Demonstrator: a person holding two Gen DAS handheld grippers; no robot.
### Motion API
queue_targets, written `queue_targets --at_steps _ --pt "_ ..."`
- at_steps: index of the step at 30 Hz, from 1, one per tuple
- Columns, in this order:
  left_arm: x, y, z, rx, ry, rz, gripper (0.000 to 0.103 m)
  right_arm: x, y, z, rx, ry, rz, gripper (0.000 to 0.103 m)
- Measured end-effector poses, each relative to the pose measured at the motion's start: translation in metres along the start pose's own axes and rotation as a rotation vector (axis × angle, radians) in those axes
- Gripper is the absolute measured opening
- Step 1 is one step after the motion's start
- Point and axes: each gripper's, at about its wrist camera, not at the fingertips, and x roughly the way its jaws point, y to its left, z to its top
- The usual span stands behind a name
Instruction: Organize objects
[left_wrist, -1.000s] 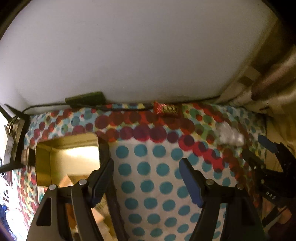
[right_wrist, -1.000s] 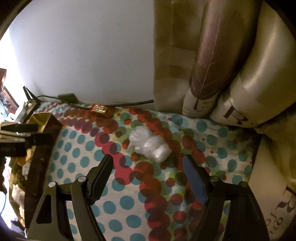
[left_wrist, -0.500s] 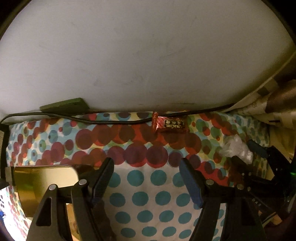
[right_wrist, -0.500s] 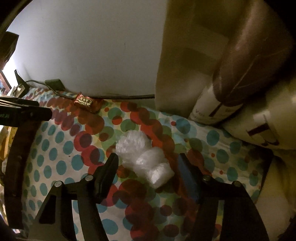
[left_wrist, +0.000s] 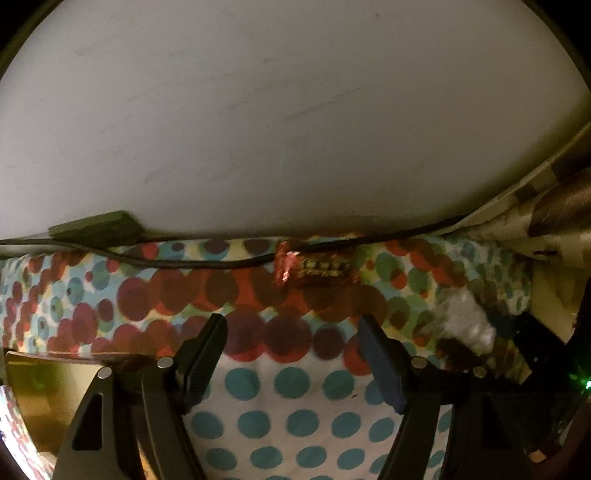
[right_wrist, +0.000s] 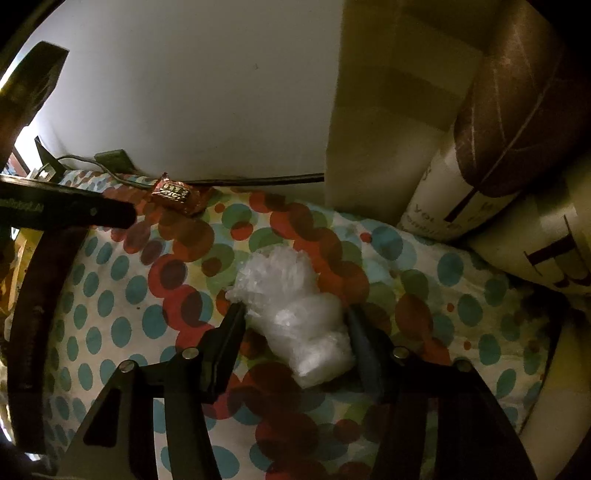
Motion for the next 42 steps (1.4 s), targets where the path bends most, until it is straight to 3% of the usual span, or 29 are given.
queue_targets --at_steps 4,11,20,29,35,42 --pt "0.005 -0.001 0.005 -0.020 0.010 -0.057 0.075 -0.001 -0.003 -0.002 0.023 0.000 0.036 0.048" --pt "0.014 -0.007 0.009 -0.055 0.000 -0.074 0.075 -0.005 -0.005 -0.005 0.041 -0.006 0.064 0.044" --pt "0.028 -0.029 0.020 0.001 0.000 -0.102 0.075 -0.006 -0.004 -0.011 0.056 -0.003 0.107 0.043" --pt "0.041 -0.026 0.025 0.014 0.063 -0.117 0.075 -0.007 -0.010 -0.013 0.090 -0.007 0.137 0.043" --pt "0.039 -0.031 0.032 -0.015 0.023 -0.095 0.075 -0.010 -0.014 -0.006 0.087 -0.011 0.142 0.043" --pt "0.048 -0.043 0.035 0.013 0.044 -0.080 0.073 -0.013 -0.023 -0.002 0.098 -0.017 0.138 0.045"
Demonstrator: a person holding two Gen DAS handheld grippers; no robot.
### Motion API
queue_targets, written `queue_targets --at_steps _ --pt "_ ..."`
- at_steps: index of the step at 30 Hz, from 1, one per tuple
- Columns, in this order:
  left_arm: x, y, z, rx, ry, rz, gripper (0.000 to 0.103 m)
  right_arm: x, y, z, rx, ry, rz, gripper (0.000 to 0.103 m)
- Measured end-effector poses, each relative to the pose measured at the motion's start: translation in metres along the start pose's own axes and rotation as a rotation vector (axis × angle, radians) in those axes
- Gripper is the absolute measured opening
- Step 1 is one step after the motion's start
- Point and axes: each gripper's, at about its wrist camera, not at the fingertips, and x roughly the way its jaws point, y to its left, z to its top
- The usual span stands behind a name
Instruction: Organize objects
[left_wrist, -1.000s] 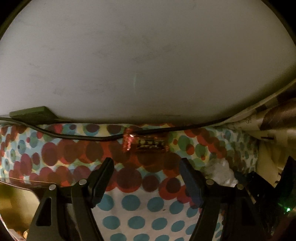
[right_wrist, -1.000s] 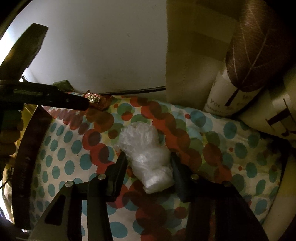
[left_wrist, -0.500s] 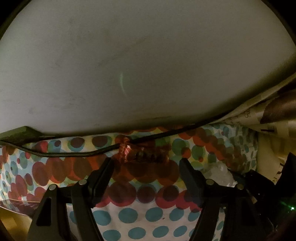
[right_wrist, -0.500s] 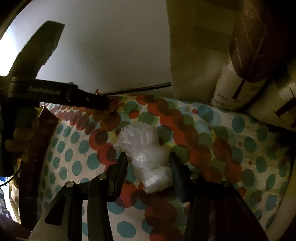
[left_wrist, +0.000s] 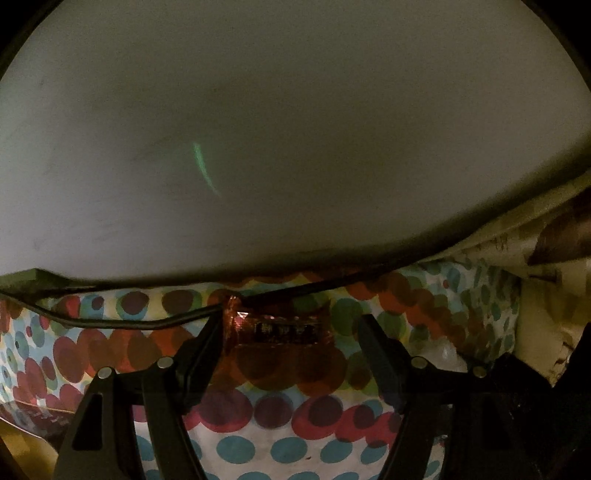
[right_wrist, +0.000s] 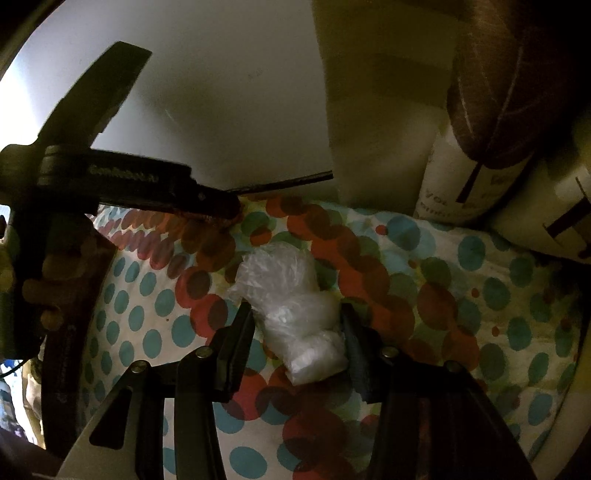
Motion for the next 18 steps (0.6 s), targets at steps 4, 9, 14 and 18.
queue_targets --at_steps 4,9,14,18 --pt "0.001 -0.010 -0.006 0.032 0.004 0.004 0.060 0.007 0.010 -0.001 -0.012 -0.005 0.001 0.044" --pt "0.003 -0.017 -0.008 0.042 0.010 0.009 0.050 0.008 0.010 -0.001 -0.011 -0.004 0.005 0.044" --pt "0.002 -0.027 -0.016 0.082 0.015 -0.023 0.036 0.009 0.012 -0.001 -0.013 -0.001 0.012 0.043" --pt "0.002 -0.035 -0.021 0.105 0.037 -0.044 0.024 0.009 0.012 -0.002 -0.007 -0.004 0.013 0.043"
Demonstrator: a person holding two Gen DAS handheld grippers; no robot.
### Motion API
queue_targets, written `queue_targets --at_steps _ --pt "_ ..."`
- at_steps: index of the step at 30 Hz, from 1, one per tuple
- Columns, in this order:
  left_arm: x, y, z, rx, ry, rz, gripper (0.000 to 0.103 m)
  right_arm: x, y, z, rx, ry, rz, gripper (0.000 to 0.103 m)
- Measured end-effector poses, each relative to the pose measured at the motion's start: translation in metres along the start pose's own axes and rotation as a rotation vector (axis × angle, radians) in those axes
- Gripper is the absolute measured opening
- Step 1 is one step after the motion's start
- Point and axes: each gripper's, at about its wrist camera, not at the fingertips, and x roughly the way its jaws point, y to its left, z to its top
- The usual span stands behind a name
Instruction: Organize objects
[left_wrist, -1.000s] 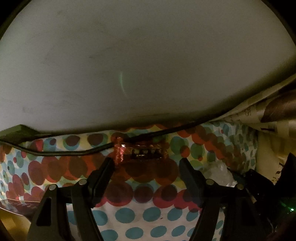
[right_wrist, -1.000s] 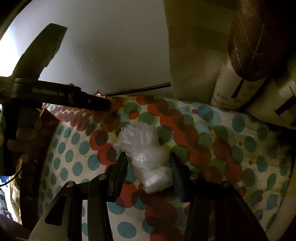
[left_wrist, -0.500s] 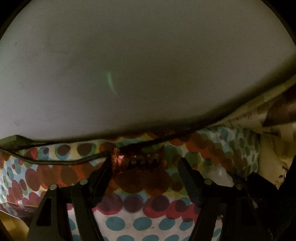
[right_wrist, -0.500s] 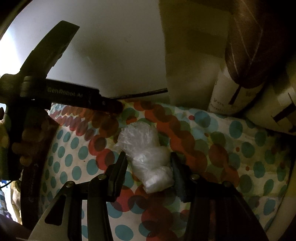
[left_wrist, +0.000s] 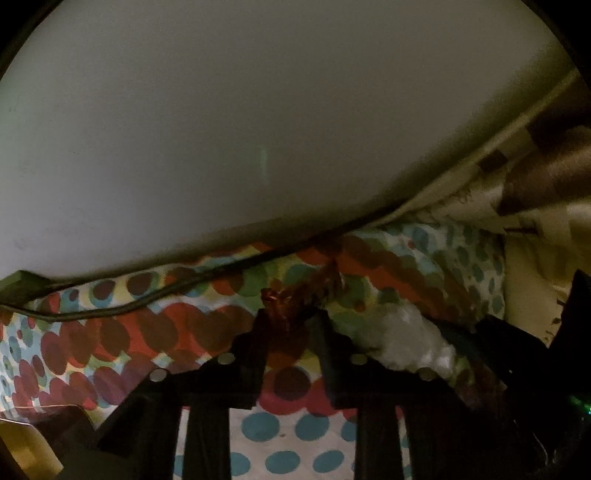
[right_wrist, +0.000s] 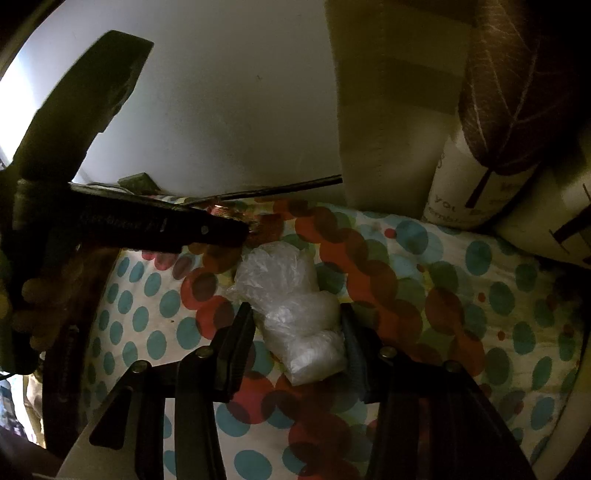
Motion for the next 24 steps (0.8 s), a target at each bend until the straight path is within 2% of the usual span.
queue_targets --at_steps 4,5,6,7,8,12,15,17,20,24 --pt "-0.002 -0.004 -0.005 -0.002 -0.001 -0.003 0.024 -0.001 0.000 -0.001 0.005 0.001 0.006 0.042" --pt "-0.005 -0.008 -0.004 0.008 -0.012 -0.005 0.027 -0.002 0.000 -0.001 0.007 0.002 0.008 0.042" --pt "-0.011 -0.007 -0.003 0.028 -0.025 0.009 0.031 -0.003 -0.001 -0.002 0.007 0.003 0.009 0.043" --pt "-0.016 -0.002 -0.001 0.050 -0.025 0.017 0.042 -0.004 -0.001 -0.002 0.007 0.004 0.008 0.043" --pt "-0.020 -0.004 0.001 0.083 -0.026 0.031 0.048 -0.003 -0.001 -0.003 0.008 0.006 0.008 0.043" --pt "-0.026 -0.011 0.005 0.208 -0.007 0.065 0.057 -0.003 -0.007 -0.001 0.021 0.013 0.011 0.043" --pt "-0.021 -0.017 0.009 0.303 0.032 0.078 0.057 -0.002 -0.007 -0.001 0.025 0.014 0.013 0.043" --pt "-0.012 -0.023 0.011 0.351 0.060 0.057 0.057 -0.002 -0.008 0.000 0.027 0.014 0.014 0.043" --pt "-0.003 -0.022 0.018 0.377 0.113 0.018 0.057 -0.002 -0.008 0.001 0.030 0.013 0.014 0.043" --pt "0.004 -0.022 0.026 0.425 0.145 0.004 0.057 -0.001 -0.007 0.002 0.036 0.012 0.015 0.043"
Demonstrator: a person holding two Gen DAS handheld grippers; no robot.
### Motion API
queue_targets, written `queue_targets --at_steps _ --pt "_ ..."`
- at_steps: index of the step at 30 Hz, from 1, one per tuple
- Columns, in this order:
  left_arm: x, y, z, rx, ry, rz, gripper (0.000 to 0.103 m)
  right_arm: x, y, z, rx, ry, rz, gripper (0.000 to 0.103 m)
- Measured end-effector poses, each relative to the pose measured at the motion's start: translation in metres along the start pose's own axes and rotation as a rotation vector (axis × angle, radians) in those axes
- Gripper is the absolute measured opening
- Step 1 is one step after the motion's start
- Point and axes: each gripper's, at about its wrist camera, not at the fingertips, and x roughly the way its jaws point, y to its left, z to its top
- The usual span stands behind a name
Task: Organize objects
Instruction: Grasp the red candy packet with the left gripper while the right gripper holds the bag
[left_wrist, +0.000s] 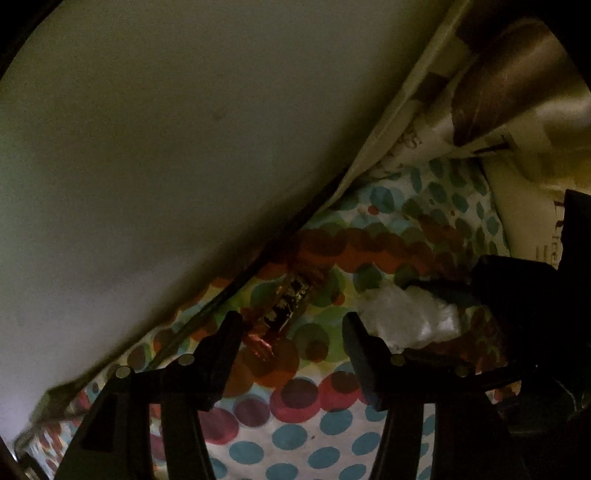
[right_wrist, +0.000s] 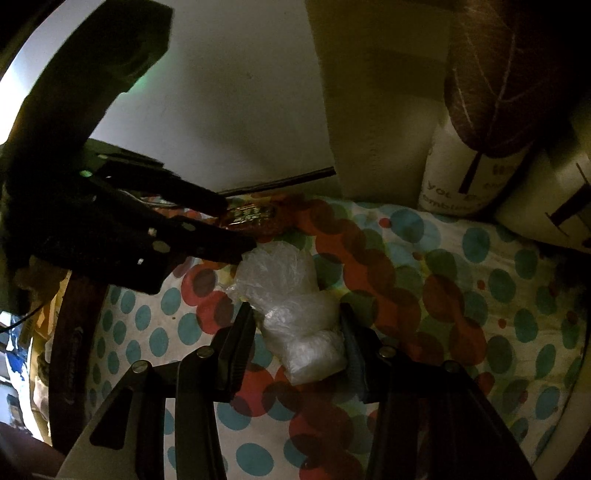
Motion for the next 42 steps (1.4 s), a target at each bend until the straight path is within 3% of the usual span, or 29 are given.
queue_targets --at_steps 7,15,16,20,23,34,42 --pt "0.016 -0.009 0.011 0.107 0.051 0.049 0.058 0.002 0.001 0.003 0.004 -0.001 0.000 0.043" --pt "0.017 -0.010 0.010 0.128 0.014 0.069 0.057 0.005 0.004 0.005 0.004 0.000 -0.003 0.043" --pt "0.017 -0.010 0.009 0.128 0.013 0.076 0.054 0.005 0.004 0.006 0.005 0.000 -0.003 0.043" --pt "0.013 -0.006 0.006 0.112 -0.003 0.106 0.028 0.004 0.003 0.006 0.004 0.000 -0.004 0.043" --pt "0.011 0.000 0.002 0.080 -0.002 0.082 0.021 0.003 0.002 0.006 0.008 0.002 -0.002 0.043" --pt "-0.001 0.006 -0.021 0.031 -0.024 0.027 0.019 -0.002 -0.002 0.007 0.035 -0.001 -0.010 0.045" --pt "-0.027 -0.003 -0.059 -0.055 -0.060 0.023 0.019 0.003 0.004 -0.007 0.018 0.015 -0.025 0.047"
